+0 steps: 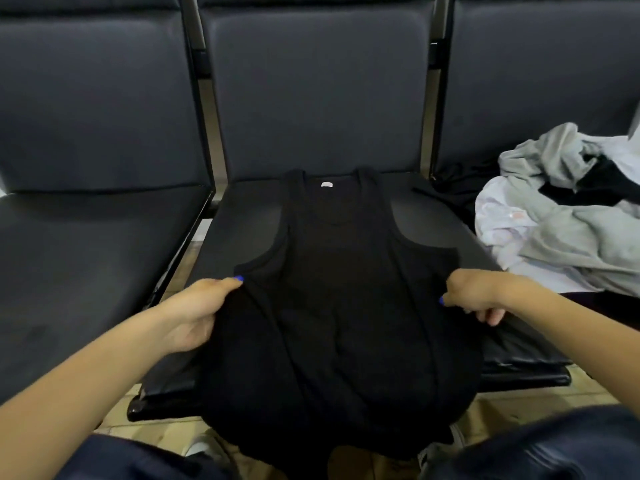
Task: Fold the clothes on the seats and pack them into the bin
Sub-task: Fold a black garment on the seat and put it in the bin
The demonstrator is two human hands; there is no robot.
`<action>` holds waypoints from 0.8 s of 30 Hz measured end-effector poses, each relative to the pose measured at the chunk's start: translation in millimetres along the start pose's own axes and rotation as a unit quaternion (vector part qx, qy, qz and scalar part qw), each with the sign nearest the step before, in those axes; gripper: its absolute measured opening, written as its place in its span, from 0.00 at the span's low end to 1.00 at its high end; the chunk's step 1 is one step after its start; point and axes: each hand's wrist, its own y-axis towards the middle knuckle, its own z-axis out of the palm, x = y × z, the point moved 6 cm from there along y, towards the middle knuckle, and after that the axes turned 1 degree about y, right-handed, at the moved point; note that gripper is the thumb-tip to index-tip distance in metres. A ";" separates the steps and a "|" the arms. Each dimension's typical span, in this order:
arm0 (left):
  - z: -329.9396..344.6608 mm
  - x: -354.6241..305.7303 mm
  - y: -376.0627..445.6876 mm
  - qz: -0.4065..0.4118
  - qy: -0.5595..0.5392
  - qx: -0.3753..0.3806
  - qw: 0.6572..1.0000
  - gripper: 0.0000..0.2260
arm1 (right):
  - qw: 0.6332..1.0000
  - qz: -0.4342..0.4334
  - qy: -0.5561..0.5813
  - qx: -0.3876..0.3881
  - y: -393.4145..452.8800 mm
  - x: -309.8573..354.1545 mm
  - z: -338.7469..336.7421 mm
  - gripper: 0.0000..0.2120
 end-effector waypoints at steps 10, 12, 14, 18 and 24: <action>-41.3 4.1 4.8 0.029 0.064 -0.051 0.996 0.10 | 0.828 0.010 0.558 -0.064 -11.6 -37.7 -27.3 0.08; -45.8 2.7 3.2 0.025 0.068 -0.030 0.997 0.13 | 0.826 0.016 0.561 -0.058 -16.9 -46.8 -32.3 0.08; -45.0 1.3 -1.4 0.024 0.082 0.022 0.996 0.19 | 0.857 0.017 0.511 -0.055 -16.4 -55.0 -32.0 0.08; -37.4 9.9 -5.0 -0.014 0.102 0.128 0.986 0.43 | 0.937 -0.008 0.345 -0.051 -12.0 -56.8 -24.9 0.10; -26.3 8.1 18.1 -0.016 -0.020 0.054 0.998 0.29 | 0.944 -0.028 0.326 -0.030 -4.3 -45.5 -21.9 0.24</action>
